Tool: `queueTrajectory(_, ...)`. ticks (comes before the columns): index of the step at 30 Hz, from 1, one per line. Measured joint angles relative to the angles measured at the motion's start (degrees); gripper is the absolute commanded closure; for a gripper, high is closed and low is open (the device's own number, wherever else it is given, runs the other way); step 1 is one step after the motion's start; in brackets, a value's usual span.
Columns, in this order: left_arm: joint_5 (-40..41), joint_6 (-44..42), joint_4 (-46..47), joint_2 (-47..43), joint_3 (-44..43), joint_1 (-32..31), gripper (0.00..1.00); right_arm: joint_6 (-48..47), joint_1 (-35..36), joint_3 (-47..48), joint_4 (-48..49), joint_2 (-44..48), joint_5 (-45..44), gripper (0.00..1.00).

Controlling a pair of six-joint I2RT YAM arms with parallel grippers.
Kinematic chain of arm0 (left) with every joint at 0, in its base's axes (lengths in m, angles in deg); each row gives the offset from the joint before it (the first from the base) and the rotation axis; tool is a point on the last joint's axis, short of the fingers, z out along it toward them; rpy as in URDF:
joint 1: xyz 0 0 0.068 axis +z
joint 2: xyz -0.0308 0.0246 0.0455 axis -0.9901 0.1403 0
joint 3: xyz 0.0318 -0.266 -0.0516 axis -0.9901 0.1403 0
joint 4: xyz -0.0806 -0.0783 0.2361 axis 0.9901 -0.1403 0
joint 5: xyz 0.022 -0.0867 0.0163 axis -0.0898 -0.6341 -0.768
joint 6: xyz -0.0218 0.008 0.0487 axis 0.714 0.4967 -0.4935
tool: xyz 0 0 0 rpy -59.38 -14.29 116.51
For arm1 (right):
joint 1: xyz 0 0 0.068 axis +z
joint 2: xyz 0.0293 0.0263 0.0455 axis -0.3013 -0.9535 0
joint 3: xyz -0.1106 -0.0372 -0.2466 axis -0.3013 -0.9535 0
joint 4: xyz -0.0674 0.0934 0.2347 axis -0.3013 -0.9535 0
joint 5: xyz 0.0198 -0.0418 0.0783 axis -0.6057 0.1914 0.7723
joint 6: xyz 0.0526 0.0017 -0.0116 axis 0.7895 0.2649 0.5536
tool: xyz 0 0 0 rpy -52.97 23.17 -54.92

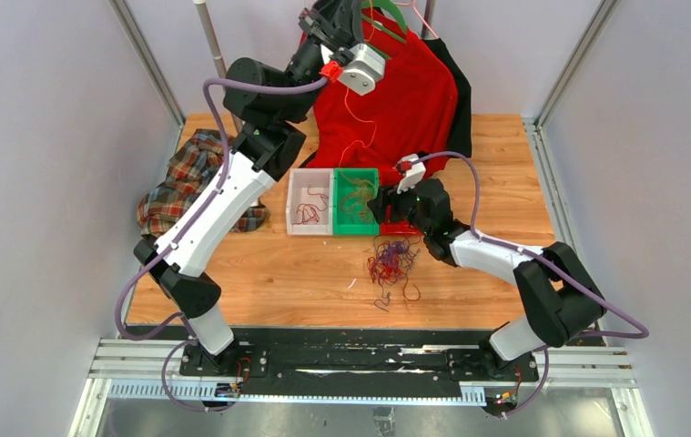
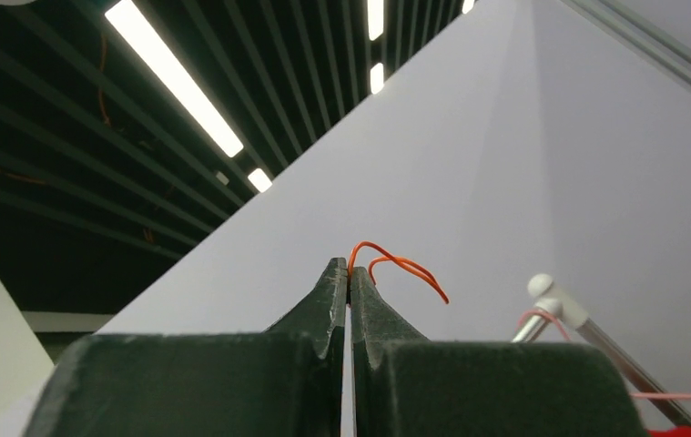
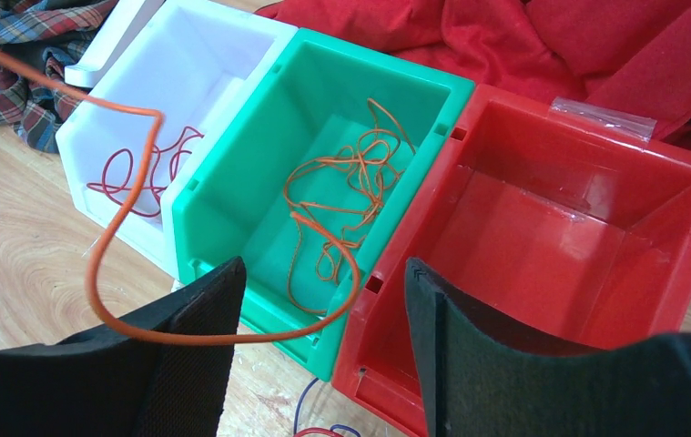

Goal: Untangle the cables

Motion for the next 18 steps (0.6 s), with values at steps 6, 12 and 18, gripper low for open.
queueTrajectory(6,0.0,-1.0,-0.6,-0.7,7.4,0.0,0.99,0.0,0.0,-0.1,0.0,0.0,0.0,0.36)
queueTrajectory(12,0.0,-3.2,-1.8,-0.8,12.6,0.0,0.99,0.0,-0.1,-0.6,0.0,0.0,0.0,0.36)
queueTrajectory(18,0.0,-4.4,-2.8,-1.1,16.3,0.0,1.0,0.0,-0.6,-1.4,-0.1,0.2,0.0,0.36)
